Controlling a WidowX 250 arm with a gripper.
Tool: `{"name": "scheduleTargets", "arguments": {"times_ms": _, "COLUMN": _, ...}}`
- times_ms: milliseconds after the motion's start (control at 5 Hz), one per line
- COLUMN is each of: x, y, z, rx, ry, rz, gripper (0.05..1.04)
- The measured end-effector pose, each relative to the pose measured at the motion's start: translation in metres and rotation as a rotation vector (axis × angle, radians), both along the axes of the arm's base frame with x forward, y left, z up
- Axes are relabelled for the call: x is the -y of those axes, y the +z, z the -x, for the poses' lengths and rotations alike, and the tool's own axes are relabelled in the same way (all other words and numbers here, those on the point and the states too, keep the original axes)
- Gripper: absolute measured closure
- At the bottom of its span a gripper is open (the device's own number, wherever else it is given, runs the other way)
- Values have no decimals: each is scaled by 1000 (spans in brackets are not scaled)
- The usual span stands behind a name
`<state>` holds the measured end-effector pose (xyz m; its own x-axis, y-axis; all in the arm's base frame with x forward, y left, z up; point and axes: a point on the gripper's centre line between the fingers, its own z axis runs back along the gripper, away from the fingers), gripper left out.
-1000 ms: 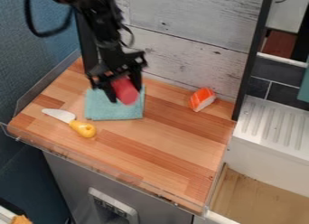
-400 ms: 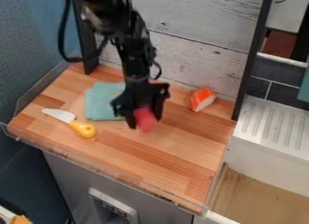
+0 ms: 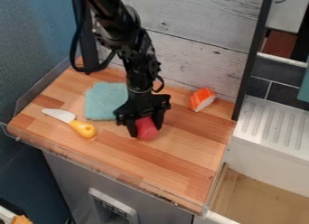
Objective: Move a red tumbler
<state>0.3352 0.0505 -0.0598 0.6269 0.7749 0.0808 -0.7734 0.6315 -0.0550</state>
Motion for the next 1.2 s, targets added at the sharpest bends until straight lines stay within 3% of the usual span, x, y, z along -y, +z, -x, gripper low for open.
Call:
{"name": "scheduleTargets", "arguments": {"times_ms": 200, "x": 0, "y": -1, "z": 1, "rx": -13, "ry": 6, "rz": 8, "gripper": 293}}
{"name": "scheduleTargets", "arguments": {"times_ms": 400, "x": 0, "y": -1, "z": 3, "rx": -30, "ry": 24, "rz": 1, "gripper": 80}}
{"name": "scheduleTargets", "arguments": {"times_ms": 800, "x": -4, "y": 4, "z": 7, "rx": -34, "ry": 54, "rz": 5, "gripper": 83}}
{"name": "scheduleTargets", "arguments": {"times_ms": 1200, "x": -14, "y": 53, "z": 3, "rx": 87, "ry": 61, "rz": -1, "gripper": 83}}
